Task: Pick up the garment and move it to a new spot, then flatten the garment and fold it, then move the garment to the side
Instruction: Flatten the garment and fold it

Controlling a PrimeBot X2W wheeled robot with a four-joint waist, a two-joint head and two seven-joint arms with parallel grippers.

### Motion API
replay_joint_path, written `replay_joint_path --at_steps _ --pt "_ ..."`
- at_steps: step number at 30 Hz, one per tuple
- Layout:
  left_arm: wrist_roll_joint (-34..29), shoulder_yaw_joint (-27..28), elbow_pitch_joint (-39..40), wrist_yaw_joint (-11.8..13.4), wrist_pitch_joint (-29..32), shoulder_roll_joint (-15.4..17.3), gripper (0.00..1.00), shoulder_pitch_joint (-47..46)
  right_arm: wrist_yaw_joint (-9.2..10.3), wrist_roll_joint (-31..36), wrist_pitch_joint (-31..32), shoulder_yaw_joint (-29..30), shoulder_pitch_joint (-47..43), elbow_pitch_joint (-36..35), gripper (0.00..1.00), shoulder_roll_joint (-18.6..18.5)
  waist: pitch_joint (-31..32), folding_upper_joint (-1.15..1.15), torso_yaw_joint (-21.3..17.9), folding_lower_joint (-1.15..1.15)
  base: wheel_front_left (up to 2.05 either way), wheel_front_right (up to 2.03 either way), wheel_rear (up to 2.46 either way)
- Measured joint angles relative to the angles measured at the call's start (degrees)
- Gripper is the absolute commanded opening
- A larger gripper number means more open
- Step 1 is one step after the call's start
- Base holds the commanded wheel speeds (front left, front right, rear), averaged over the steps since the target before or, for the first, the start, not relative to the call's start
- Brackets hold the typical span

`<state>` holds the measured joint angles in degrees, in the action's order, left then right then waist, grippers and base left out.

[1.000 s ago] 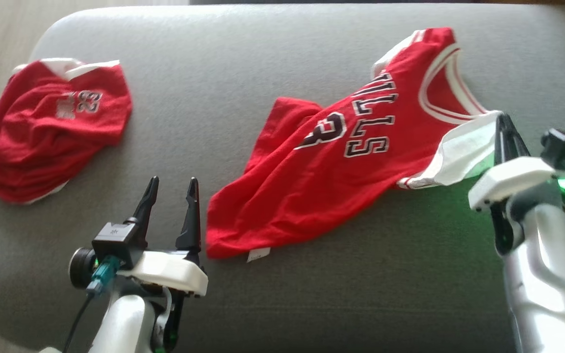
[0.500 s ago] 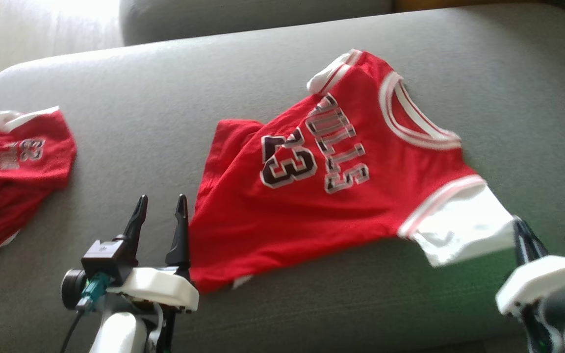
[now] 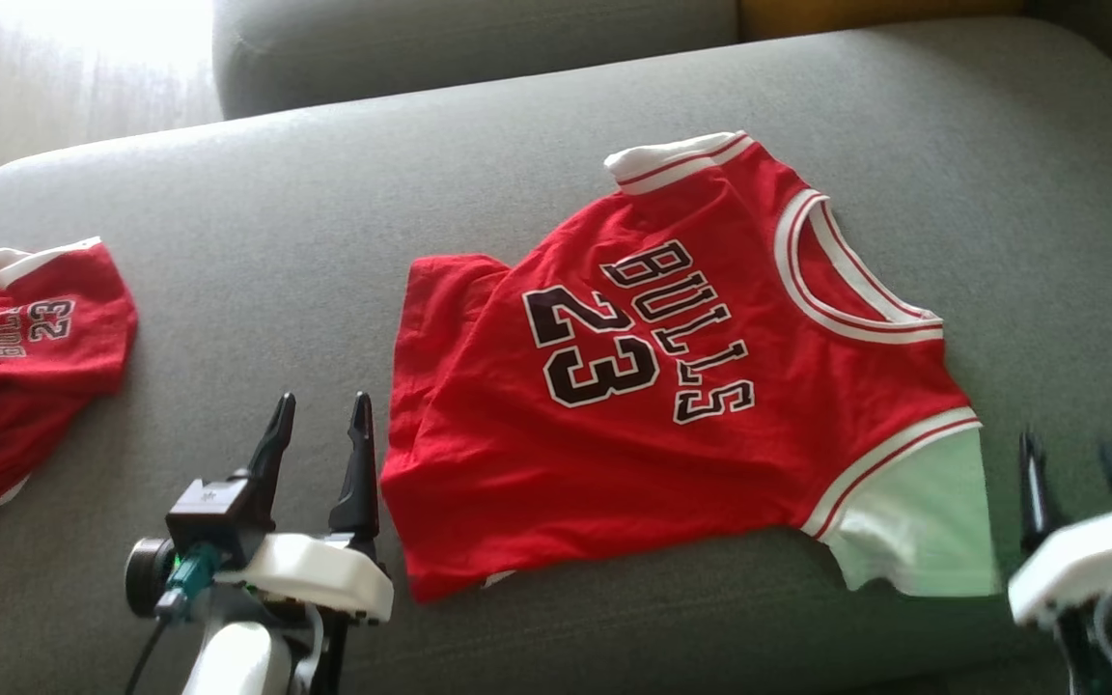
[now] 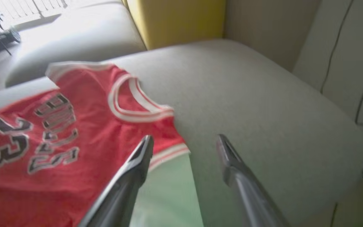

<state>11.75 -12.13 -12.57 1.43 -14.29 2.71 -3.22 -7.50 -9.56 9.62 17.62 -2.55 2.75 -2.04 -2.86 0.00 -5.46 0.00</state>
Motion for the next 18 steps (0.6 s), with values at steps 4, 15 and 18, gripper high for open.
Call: replay_joint_path --at_steps 4,15,18 --pt "0.0 -0.1 -0.1 0.1 0.0 0.0 1.00 0.8 0.00 -0.6 -3.8 -3.5 3.7 -2.5 1.00 -0.1 0.5 0.00 1.2 0.00 0.00 0.00 0.00" --pt "1.2 0.1 1.4 0.8 0.0 0.0 1.00 0.8 0.00 -3.1 -17.6 -13.7 9.0 -0.5 1.00 -0.2 0.4 0.00 5.1 0.00 0.00 0.00 0.00" --pt "1.6 0.1 2.0 1.1 0.0 0.0 1.00 0.8 0.00 -1.8 -19.3 -15.7 8.9 0.9 1.00 -0.2 0.0 0.00 5.6 0.00 0.00 0.00 0.00"
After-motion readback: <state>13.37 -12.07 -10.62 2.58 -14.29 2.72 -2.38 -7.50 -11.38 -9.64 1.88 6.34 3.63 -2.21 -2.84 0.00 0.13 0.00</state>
